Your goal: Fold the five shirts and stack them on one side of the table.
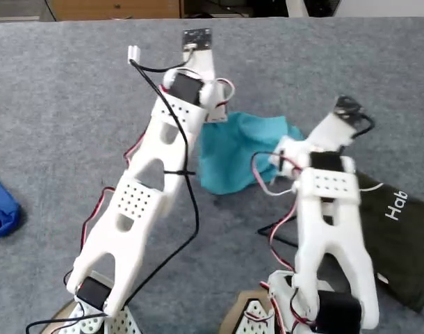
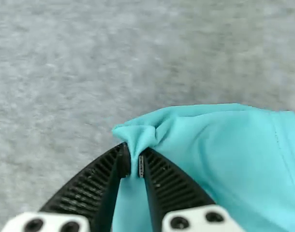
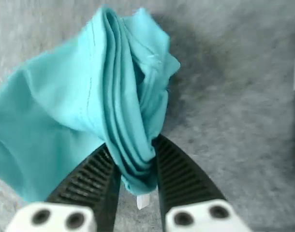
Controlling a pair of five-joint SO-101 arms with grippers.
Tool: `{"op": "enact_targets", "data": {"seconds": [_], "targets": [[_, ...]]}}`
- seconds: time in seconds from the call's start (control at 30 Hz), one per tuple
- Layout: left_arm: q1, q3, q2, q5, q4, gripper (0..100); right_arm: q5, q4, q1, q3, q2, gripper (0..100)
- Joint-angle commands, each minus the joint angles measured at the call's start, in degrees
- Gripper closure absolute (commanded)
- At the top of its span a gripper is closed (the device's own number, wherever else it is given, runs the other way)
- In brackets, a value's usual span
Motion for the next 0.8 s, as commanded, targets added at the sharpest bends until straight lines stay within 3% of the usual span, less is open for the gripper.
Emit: {"op": "enact_targets", "data": {"seconds": [0.0,0.2,0.53,0.77], "targets": [[3.52,-2.73,-5.32,2.55,-0.62,98,0.88,7.82,6.37,-8.04,-6.37,99.5],[12.75,-2.73,-8.22,2.64,-5.27,98,4.75,13.98,18.95,-10.68,-16.4,99.5],[27.43,-2.37,-8.92,7.03,-15.56,98,14.95,15.65,46.73,-8.48,-24.57,99.5],[34.37,7.91,-9.36,7.03,-24.35,98,20.31,15.38,59.12,-6.02,-24.75,99.5]]}}
